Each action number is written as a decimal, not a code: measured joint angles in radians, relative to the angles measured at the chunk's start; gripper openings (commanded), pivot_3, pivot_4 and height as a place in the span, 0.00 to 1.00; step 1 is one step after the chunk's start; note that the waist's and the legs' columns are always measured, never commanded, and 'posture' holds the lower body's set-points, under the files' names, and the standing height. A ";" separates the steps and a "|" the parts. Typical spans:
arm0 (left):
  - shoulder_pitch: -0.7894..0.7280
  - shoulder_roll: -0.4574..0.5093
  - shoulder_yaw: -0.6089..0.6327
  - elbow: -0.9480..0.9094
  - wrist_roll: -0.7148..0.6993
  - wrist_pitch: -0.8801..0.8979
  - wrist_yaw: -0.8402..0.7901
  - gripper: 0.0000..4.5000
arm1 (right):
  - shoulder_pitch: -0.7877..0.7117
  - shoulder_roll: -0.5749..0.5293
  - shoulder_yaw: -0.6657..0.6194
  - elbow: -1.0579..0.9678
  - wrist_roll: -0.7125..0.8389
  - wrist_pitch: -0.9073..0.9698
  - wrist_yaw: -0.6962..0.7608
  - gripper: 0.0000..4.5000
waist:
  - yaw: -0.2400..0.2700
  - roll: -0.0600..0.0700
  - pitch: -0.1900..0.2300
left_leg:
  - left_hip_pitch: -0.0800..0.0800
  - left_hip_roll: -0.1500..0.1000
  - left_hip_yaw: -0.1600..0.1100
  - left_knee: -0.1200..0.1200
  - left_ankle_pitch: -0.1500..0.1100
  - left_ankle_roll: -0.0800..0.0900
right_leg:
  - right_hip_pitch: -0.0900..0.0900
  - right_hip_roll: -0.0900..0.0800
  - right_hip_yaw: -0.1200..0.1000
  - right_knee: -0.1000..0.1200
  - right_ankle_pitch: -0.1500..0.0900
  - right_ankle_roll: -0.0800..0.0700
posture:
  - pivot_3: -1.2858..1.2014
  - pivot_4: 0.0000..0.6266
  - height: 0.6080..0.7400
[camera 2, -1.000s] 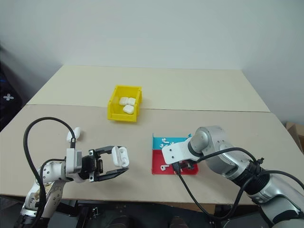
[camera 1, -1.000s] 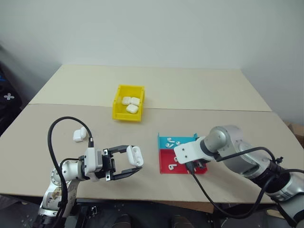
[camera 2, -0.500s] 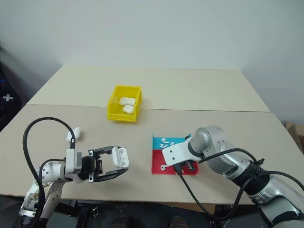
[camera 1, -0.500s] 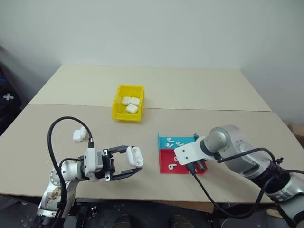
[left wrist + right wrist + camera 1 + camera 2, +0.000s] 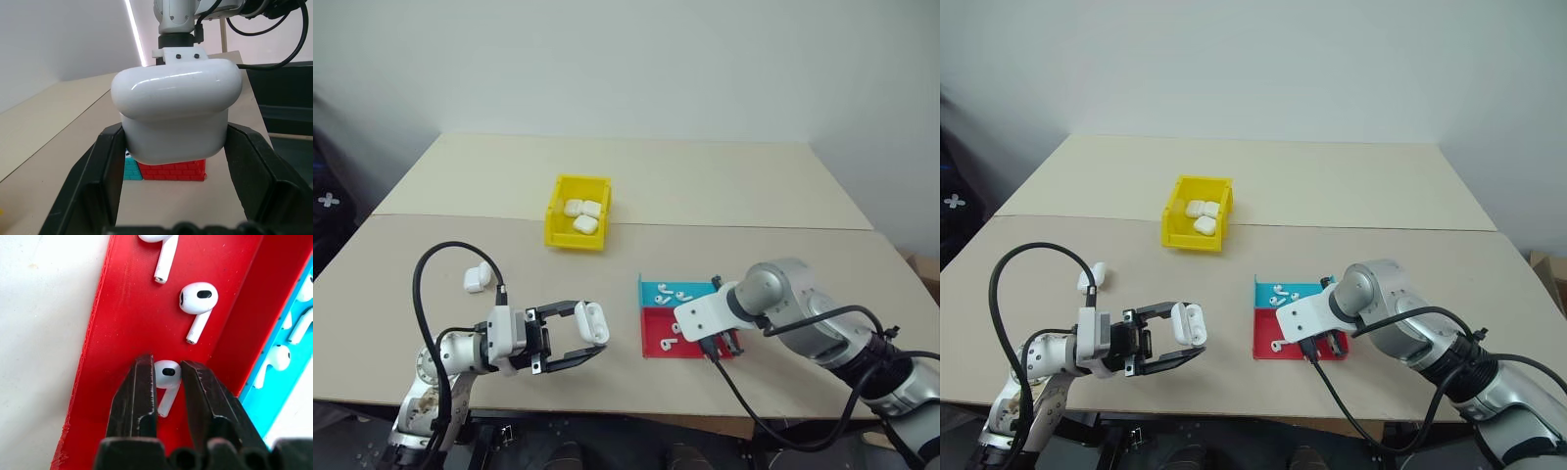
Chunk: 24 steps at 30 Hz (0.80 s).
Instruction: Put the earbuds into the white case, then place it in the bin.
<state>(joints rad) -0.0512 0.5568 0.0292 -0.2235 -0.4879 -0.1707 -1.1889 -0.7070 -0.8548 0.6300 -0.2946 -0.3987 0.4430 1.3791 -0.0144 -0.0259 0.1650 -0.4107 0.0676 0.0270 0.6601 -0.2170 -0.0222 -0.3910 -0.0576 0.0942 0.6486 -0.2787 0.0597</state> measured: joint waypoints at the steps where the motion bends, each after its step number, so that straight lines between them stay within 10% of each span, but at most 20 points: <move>1: 0.000 0.000 0.000 -0.001 0.000 0.000 0.001 0.61 | 0.005 0.000 -0.007 -0.001 0.000 0.000 0.002 0.13 | 0.000 0.000 0.000 | 0.000 0.000 0.000 0.000 0.000 0.000 | 0.000 0.000 0.000 0.000 0.000 0.000 | 0.52 0.24 1.00; 24: -0.002 0.062 0.005 0.011 -0.012 0.014 -0.032 0.61 | -0.013 -0.043 -0.211 -0.263 0.141 0.222 0.070 0.13 | -0.003 0.000 0.000 | -0.001 0.000 0.000 -0.001 0.000 0.000 | -0.001 0.000 0.000 0.000 0.000 0.000 | 0.52 0.24 1.00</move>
<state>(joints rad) -0.0537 0.6191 0.0338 -0.2126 -0.4995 -0.1568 -1.2210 -0.7197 -0.8981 0.4192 -0.5580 -0.2578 0.6654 1.4495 -0.0179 -0.0258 0.1651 -0.4113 0.0681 0.0270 0.6592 -0.2170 -0.0222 -0.3925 -0.0574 0.0942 0.6483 -0.2788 0.0595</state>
